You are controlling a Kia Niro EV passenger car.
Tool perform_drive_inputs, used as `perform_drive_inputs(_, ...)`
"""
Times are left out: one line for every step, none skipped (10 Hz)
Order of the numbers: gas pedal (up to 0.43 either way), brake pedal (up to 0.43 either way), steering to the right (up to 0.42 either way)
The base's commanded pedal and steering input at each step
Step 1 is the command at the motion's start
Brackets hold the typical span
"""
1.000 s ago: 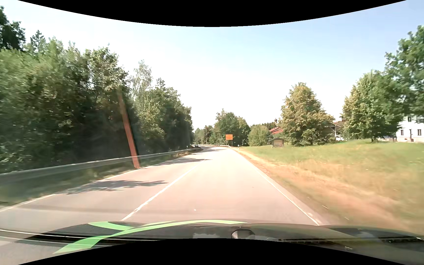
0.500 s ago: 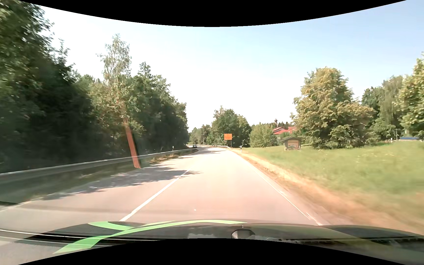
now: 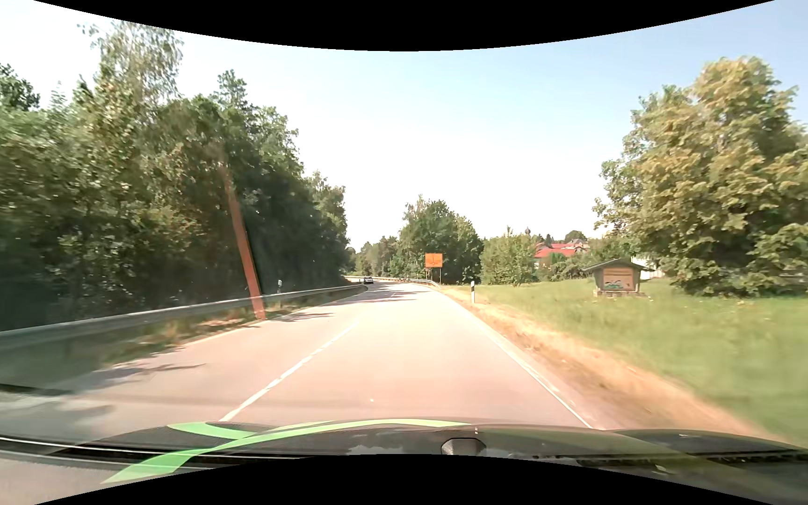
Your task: Follow the waypoints while adhering to traffic rules and regulations
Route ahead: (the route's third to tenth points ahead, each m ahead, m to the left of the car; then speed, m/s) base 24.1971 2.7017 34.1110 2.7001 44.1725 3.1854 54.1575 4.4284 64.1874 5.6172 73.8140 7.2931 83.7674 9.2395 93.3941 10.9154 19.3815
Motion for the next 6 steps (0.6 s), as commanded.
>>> perform_drive_inputs(0.169, 0.000, -0.006)
perform_drive_inputs(0.169, 0.000, -0.007)
perform_drive_inputs(0.169, 0.000, -0.007)
perform_drive_inputs(0.177, 0.000, -0.009)
perform_drive_inputs(0.177, 0.000, -0.011)
perform_drive_inputs(0.189, 0.000, -0.011)
